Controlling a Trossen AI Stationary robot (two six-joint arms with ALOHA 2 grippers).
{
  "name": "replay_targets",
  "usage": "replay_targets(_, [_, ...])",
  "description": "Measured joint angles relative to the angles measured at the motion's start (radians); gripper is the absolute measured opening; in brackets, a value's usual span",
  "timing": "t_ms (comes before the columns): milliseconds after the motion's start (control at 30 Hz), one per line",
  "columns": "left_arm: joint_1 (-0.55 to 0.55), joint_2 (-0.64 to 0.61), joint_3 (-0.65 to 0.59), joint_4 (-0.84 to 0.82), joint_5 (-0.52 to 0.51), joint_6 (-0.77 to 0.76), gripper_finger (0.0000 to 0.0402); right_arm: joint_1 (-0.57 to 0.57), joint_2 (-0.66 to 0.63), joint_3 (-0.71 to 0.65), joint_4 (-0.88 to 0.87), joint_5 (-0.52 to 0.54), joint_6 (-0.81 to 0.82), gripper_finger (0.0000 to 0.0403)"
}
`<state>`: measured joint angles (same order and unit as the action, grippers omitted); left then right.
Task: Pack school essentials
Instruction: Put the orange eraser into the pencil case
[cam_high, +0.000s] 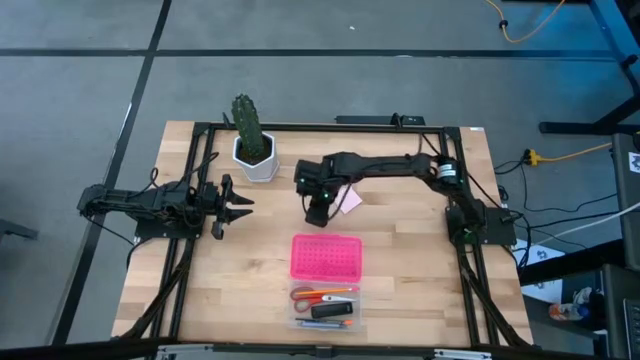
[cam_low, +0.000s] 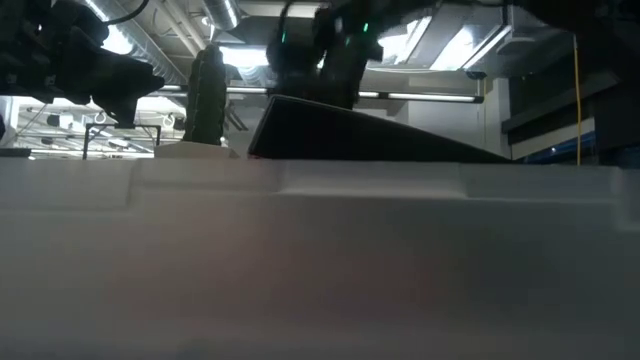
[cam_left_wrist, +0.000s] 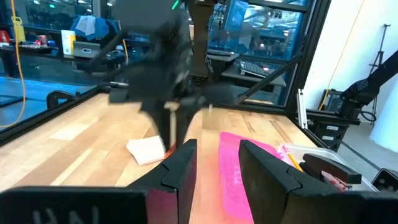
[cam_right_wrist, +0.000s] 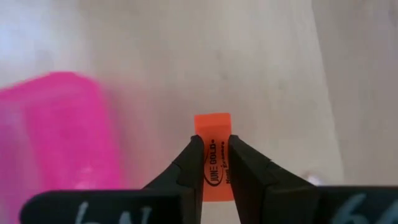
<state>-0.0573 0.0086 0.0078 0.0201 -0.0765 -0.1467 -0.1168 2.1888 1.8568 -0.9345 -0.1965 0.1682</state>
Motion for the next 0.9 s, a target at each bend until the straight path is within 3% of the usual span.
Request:
replay_targets(300, [0.0, 0.0, 0.0, 0.0, 0.0, 0.0, 0.0114, 0.152, -0.119, 0.001, -0.049, -0.042, 0.035, 0.0061])
replay_targets(400, [0.0, 0.0, 0.0, 0.0, 0.0, 0.0, 0.0114, 0.196, -0.123, 0.001, -0.053, -0.091, 0.041, 0.0061])
replay_targets(700, [0.0, 0.0, 0.0, 0.0, 0.0, 0.0, 0.0114, 0.325, -0.124, 0.001, -0.051, -0.096, 0.119, 0.0062])
replay_targets(900, [0.0, 0.0, 0.0, 0.0, 0.0, 0.0, 0.0114, 0.4, -0.124, 0.001, -0.047, -0.196, 0.162, 0.0062])
